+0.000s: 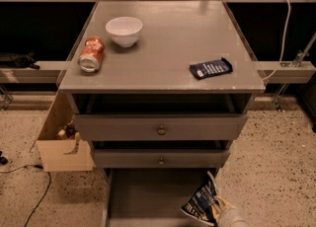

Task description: Pick blue chip bag from bottom drawer and place on counter

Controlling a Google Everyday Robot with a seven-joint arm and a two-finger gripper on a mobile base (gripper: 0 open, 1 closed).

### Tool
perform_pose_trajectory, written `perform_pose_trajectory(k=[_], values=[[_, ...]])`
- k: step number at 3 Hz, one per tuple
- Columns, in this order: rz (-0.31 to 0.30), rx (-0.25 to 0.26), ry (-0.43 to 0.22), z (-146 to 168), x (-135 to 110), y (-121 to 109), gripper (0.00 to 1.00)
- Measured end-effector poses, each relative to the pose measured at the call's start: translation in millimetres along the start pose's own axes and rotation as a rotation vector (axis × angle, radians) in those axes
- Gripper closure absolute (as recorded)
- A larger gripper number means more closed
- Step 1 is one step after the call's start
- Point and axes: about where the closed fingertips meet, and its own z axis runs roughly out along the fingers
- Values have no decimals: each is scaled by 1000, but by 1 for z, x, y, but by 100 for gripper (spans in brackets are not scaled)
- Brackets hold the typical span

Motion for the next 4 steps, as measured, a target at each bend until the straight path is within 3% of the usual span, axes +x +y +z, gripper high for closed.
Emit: perform_pose_trajectory(k=[1, 2, 3, 4], values=[[4, 0, 3, 0, 2, 0, 100], [3, -6, -39, -8, -10, -1, 100], [37, 32, -133, -36, -43, -44, 100], [29, 95, -243, -85, -87, -98, 100]])
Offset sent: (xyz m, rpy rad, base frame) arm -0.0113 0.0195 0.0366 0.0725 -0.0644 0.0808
